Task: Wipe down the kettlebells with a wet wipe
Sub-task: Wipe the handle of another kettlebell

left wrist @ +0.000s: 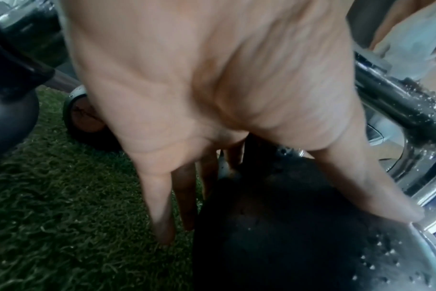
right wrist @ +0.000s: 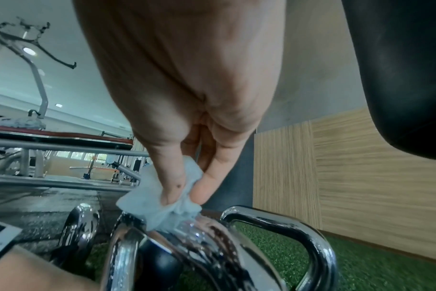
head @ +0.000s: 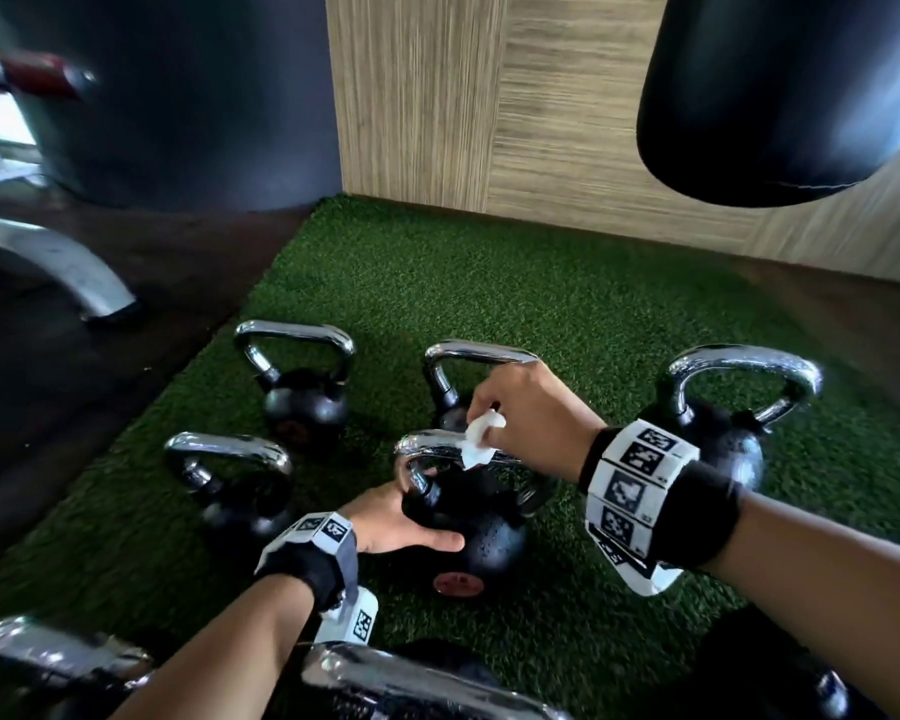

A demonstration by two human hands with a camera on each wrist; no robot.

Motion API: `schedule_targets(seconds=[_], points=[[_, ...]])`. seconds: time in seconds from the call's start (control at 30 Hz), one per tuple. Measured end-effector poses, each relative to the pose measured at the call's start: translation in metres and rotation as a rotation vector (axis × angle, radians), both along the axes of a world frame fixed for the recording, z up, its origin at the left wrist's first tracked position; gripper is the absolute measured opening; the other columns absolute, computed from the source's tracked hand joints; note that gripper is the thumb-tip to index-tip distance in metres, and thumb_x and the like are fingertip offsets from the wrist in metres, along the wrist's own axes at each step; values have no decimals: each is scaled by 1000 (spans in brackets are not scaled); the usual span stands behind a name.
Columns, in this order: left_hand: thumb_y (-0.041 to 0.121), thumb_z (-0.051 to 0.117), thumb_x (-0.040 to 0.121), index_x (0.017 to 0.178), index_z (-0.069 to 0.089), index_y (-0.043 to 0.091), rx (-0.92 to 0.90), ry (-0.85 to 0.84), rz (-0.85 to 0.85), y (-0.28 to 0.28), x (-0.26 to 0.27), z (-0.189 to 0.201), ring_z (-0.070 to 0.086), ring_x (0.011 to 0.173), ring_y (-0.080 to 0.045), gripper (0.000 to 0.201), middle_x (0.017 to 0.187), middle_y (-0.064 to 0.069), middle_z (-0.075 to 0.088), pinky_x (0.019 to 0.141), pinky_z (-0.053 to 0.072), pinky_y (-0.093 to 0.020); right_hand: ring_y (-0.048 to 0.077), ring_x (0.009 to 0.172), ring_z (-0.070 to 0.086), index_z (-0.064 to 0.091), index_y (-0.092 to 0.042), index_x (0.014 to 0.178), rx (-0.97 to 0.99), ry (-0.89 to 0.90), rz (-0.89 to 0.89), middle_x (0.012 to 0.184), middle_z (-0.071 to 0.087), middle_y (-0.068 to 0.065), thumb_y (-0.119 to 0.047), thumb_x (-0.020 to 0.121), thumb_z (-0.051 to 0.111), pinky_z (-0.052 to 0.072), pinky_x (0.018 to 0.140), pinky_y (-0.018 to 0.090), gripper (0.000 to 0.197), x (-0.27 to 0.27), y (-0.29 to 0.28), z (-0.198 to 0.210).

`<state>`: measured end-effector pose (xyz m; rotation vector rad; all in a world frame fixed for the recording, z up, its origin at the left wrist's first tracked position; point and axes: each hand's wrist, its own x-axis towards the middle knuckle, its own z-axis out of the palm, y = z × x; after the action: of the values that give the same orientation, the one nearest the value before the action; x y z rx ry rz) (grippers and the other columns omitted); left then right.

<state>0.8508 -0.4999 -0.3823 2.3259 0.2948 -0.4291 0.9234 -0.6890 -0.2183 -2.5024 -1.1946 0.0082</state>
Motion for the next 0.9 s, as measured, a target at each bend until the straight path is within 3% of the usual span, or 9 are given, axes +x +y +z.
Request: schedule_targets(seconds=[0.1, 0.17, 0.23, 0.33, 0.47, 0.57, 0.63, 0.77, 0.9], points=[[94, 73, 34, 132, 58, 47, -11, 10, 24, -1, 0, 1, 54, 125, -4, 110, 130, 23, 62, 114, 40, -31, 10, 98, 61, 79, -15, 99, 9, 9, -9, 108, 70, 0, -8, 84, 73, 36, 81, 10, 18, -2, -1, -4], [93, 74, 34, 135, 55, 46, -27, 4, 38, -2, 0, 0, 54, 126, -4, 113, 131, 23, 61, 114, 40, -30, 7, 95, 64, 79, -15, 104, -25, 28, -10, 108, 73, 0, -7, 86, 71, 41, 84, 10, 22, -2, -5, -5], [91, 75, 39, 133, 55, 46, -33, -13, 34, -3, 0, -1, 53, 121, -1, 106, 121, 31, 59, 104, 42, -20, 7, 87, 69, 78, -16, 105, -71, 36, -42, 106, 75, -1, -7, 88, 71, 53, 83, 15, 21, 1, -13, -5], [80, 80, 50, 133, 52, 52, -72, -47, 39, -5, -3, 1, 50, 117, 2, 92, 113, 38, 54, 89, 36, -8, 0, 65, 65, 77, -17, 104, -116, -9, -79, 95, 77, 0, -3, 90, 68, 56, 63, 12, 22, 4, -19, -7], [78, 79, 54, 135, 54, 44, -88, -47, 21, -6, -4, 0, 51, 127, -5, 91, 134, 20, 59, 109, 38, -24, 18, 89, 73, 76, -16, 106, -91, -9, -110, 99, 76, 5, 0, 88, 64, 61, 84, 32, 27, -1, -17, -9], [83, 77, 49, 128, 57, 47, -94, -47, 22, -6, -4, -2, 52, 127, -6, 89, 133, 19, 60, 111, 39, -26, 24, 90, 72, 74, -12, 101, -108, -7, -194, 99, 74, 10, 2, 87, 64, 62, 82, 38, 22, 3, -29, -11], [82, 77, 49, 113, 57, 56, -90, -34, 36, -6, -5, -2, 53, 124, -4, 72, 128, 22, 60, 105, 39, -22, 28, 90, 71, 72, -7, 98, -139, 0, -249, 98, 73, 13, 4, 87, 62, 63, 78, 40, 19, 6, -40, -13], [74, 82, 57, 97, 57, 58, -99, -34, 41, -6, -5, -1, 55, 114, 0, 50, 113, 32, 59, 90, 38, -13, 17, 84, 69, 76, -15, 99, -98, 35, -289, 99, 74, 6, 3, 86, 63, 60, 70, 24, 26, 8, -51, -19], [70, 83, 60, 94, 56, 59, -126, -35, 27, -7, -6, 2, 52, 104, 9, 45, 106, 40, 54, 82, 34, -3, 14, 78, 69, 78, -18, 91, -35, 86, -364, 92, 74, 3, -1, 82, 69, 57, 64, 20, 21, 11, -60, -30]])
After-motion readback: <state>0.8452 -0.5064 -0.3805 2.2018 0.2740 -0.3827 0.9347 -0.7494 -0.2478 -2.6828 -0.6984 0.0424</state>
